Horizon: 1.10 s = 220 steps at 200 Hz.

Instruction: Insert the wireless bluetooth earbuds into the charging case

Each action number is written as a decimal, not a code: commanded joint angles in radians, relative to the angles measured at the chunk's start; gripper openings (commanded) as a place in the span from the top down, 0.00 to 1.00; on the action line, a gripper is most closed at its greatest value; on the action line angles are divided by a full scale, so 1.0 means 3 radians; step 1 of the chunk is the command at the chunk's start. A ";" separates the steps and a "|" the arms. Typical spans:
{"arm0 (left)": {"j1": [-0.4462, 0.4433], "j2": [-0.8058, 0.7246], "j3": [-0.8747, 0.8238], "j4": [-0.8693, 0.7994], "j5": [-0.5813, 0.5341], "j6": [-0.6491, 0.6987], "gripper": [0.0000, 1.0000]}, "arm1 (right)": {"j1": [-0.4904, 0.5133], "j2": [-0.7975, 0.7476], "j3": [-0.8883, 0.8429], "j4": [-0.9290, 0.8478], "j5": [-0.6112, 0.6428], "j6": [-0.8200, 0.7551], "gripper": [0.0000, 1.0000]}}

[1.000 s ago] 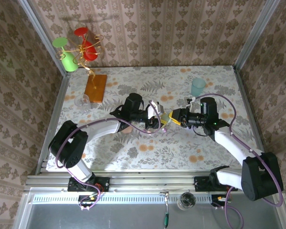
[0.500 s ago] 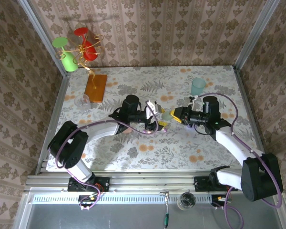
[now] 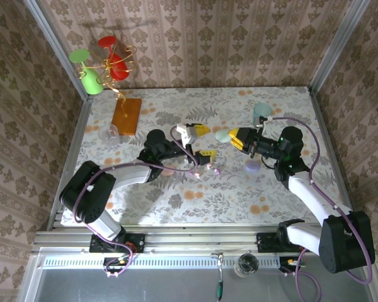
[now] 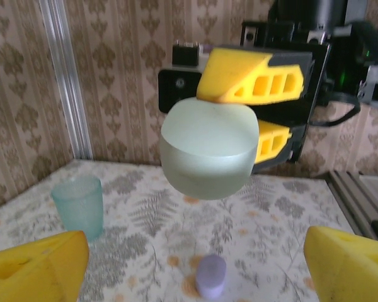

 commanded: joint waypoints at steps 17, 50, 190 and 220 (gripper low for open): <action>0.0019 0.0085 0.0097 0.0661 0.0156 -0.0329 0.13 | 0.0193 0.0077 0.0065 0.0827 0.0009 0.0600 0.89; -0.0016 0.0087 0.0156 0.0678 0.0149 -0.0202 0.17 | 0.0407 0.0188 0.0158 0.1064 0.0162 0.0747 0.90; -0.0017 -0.0032 0.0192 0.0698 0.0229 -0.0212 0.38 | 0.0471 0.0337 0.0178 0.1047 0.0187 0.0736 0.90; -0.0022 -0.0030 0.0209 0.0696 0.0235 -0.0236 0.38 | 0.0474 0.0360 0.0162 0.1021 0.0191 0.0704 0.90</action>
